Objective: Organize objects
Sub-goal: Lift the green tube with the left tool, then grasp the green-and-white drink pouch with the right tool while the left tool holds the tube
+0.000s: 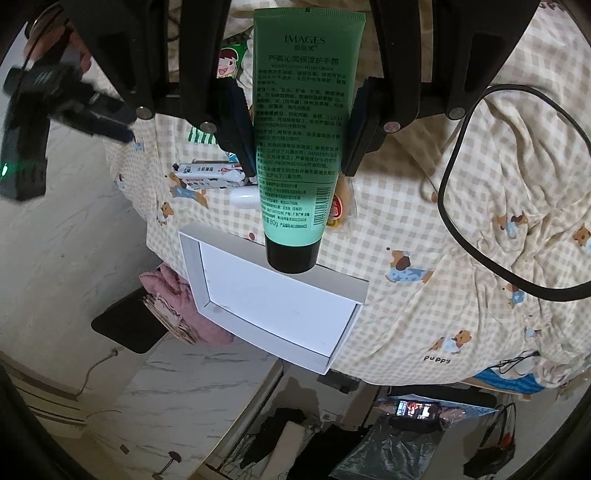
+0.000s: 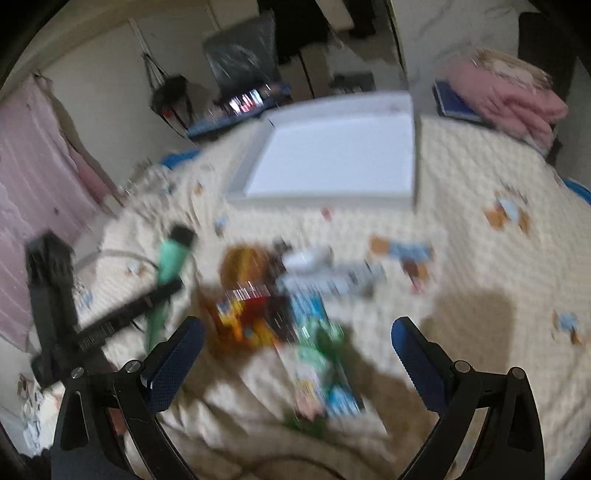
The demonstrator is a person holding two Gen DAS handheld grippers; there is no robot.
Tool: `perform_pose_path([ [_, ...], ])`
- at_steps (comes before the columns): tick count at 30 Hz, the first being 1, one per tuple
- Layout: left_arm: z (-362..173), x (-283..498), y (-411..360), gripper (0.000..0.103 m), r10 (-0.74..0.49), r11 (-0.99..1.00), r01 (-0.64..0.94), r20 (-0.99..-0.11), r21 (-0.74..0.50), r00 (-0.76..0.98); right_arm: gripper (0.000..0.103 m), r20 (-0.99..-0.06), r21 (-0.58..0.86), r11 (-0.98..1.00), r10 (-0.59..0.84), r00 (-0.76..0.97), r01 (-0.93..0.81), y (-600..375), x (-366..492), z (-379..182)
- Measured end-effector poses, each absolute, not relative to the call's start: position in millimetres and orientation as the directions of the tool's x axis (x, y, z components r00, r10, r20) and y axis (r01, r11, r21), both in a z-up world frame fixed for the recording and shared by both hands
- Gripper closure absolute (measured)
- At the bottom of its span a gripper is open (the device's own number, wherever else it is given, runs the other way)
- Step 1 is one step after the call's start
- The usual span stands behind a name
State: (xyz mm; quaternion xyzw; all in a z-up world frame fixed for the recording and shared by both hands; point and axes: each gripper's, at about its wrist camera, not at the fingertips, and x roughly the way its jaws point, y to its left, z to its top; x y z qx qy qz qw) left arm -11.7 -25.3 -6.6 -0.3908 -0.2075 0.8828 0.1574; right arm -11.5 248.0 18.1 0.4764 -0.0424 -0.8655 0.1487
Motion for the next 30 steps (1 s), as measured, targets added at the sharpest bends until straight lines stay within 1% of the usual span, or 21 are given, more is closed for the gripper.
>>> perform_pose_path([
  [1,-6.6,-11.3,-25.7,0.054,0.441,-0.864,-0.116,-0.625,-0.491,-0.644,0.002,-0.828,0.198,-0.959,-0.275,-0.489,0.205,250.3,-7.4,11.3],
  [2,-6.7,-10.9,-26.1,0.054,0.443,-0.862,-0.116,-0.624,-0.493,-0.644,0.006,-0.835,0.198,-0.96,-0.271,-0.479,0.197,251.6,-3.8,6.6],
  [3,-6.6,-10.5,-26.5,0.054,0.443,-0.862,-0.115,-0.623,-0.493,-0.645,0.015,-0.839,0.207,-0.96,-0.274,-0.47,0.191,252.9,-1.5,3.2],
  [4,-6.5,-10.5,-26.6,0.054,0.442,-0.863,-0.115,-0.624,-0.492,-0.645,0.018,-0.846,0.223,-0.958,-0.282,-0.453,0.182,251.4,-0.3,-1.7],
  [6,-6.3,-10.2,-26.9,0.054,0.441,-0.863,-0.115,-0.623,-0.492,-0.646,0.02,-0.863,0.213,-0.96,-0.273,-0.426,0.182,247.5,-1.8,-9.6],
  [7,-6.2,-10.2,-26.9,0.054,0.44,-0.863,-0.115,-0.622,-0.491,-0.647,0.024,-0.878,0.191,-0.963,-0.253,-0.407,0.188,242.3,-1.7,-15.5],
  [8,-6.3,-10.2,-26.8,0.054,0.442,-0.863,-0.116,-0.622,-0.492,-0.647,0.034,-0.884,0.185,-0.964,-0.249,-0.397,0.192,239.4,-1.5,-18.7],
  [9,-6.6,-10.2,-26.5,0.054,0.443,-0.863,-0.118,-0.623,-0.491,-0.645,0.037,-0.888,0.186,-0.963,-0.249,-0.386,0.195,237.2,-1.4,-22.2],
  [13,-7.7,-10.9,-24.4,0.054,0.445,-0.865,-0.125,-0.628,-0.486,-0.639,0.037,-0.917,0.156,-0.973,-0.208,-0.342,0.172,228.5,-7.2,-39.9],
  [16,-8.4,-10.9,-24.4,0.054,0.446,-0.863,-0.12,-0.628,-0.49,-0.638,0.043,-0.929,0.154,-0.978,-0.192,-0.317,0.142,223.5,-14.6,-47.9],
  [19,-9.5,-11.6,-24.2,0.054,0.448,-0.862,-0.118,-0.63,-0.494,-0.634,0.044,-0.939,0.12,-0.981,-0.162,-0.303,0.154,215.9,-18.6,-54.0],
  [20,-10.3,-12.0,-23.6,0.054,0.448,-0.862,-0.118,-0.633,-0.493,-0.631,0.048,-0.939,0.117,-0.981,-0.16,-0.305,0.154,215.2,-18.7,-55.7],
  [21,-10.7,-12.5,-23.2,0.054,0.448,-0.863,-0.118,-0.636,-0.491,-0.628,0.049,-0.939,0.114,-0.983,-0.155,-0.308,0.147,215.5,-18.7,-56.4],
  [25,-10.7,-12.5,-21.2,0.054,0.447,-0.867,-0.126,-0.639,-0.483,-0.627,0.049,-0.943,0.096,-0.989,-0.128,-0.307,0.117,220.5,-20.9,-60.5],
  [26,-10.5,-12.4,-21.2,0.054,0.447,-0.867,-0.127,-0.637,-0.482,-0.628,0.056,-0.943,0.096,-0.99,-0.125,-0.309,0.108,222.4,-21.5,-61.6],
  [27,-10.6,-12.4,-21.6,0.054,0.448,-0.866,-0.128,-0.636,-0.484,-0.628,0.071,-0.943,0.095,-0.99,-0.122,-0.311,0.102,223.9,-21.7,-62.1],
  [29,-11.0,-12.5,-22.0,0.054,0.448,-0.866,-0.126,-0.637,-0.485,-0.627,0.071,-0.941,0.104,-0.99,-0.13,-0.311,0.098,227.1,-20.5,-60.2],
  [30,-11.1,-12.4,-22.2,0.054,0.448,-0.865,-0.125,-0.637,-0.486,-0.627,0.074,-0.94,0.104,-0.99,-0.131,-0.315,0.1,227.7,-19.6,-58.1],
])
